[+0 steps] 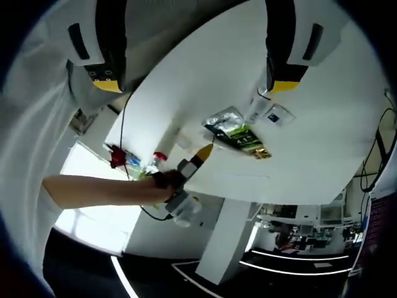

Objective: Arrange the skincare products in the storage area until every visible bottle or jar stands upright without overlapping.

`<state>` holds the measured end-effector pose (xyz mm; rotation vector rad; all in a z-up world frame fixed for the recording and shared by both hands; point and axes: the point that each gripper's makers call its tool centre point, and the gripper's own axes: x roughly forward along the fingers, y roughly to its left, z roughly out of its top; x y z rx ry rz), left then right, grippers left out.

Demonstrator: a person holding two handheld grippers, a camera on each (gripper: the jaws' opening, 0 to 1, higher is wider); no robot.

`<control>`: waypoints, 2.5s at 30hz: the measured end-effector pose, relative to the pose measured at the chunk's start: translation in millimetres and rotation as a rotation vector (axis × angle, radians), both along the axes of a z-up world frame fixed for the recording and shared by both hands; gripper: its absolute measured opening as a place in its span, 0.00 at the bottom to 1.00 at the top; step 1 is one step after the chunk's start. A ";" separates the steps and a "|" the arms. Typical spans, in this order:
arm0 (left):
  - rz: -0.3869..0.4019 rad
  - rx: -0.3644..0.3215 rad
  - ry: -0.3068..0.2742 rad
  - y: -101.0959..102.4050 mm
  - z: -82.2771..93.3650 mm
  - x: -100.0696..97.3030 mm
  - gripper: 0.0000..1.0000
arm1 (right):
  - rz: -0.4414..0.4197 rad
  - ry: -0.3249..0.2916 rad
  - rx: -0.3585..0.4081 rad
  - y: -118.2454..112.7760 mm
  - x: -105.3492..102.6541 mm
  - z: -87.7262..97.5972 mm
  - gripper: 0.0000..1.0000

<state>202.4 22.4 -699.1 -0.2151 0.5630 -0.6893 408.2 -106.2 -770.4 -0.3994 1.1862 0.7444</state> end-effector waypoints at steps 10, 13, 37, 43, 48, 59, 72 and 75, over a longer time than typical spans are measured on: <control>0.011 -0.002 0.029 2.1 -5.0 4.7 0.86 | -0.013 0.011 -0.032 1.7 19.7 -15.9 0.58; 0.023 -0.003 0.037 5.6 -7.1 7.4 0.86 | -0.014 0.015 -0.040 1.9 23.6 -22.6 0.58; -0.016 0.041 0.088 3.6 -23.6 7.7 0.85 | -0.020 0.007 -0.080 4.2 60.4 -42.8 0.54; -0.014 0.036 0.094 5.4 -25.2 7.4 0.85 | -0.020 0.004 -0.084 8.1 65.9 -46.3 0.52; -0.012 0.036 0.099 6.6 -27.3 7.9 0.85 | -0.021 -0.005 -0.086 11.1 67.4 -48.9 0.52; -0.015 0.033 0.111 7.7 -32.6 9.0 0.84 | -0.044 -0.013 -0.080 12.9 78.7 -57.0 0.49; -0.019 0.031 0.120 8.8 -37.5 9.5 0.83 | 0.026 -0.066 -0.098 7.9 86.4 -56.7 0.35; -0.021 0.035 0.120 8.9 -37.8 9.2 0.83 | 0.007 -0.077 -0.081 6.4 89.8 -57.3 0.34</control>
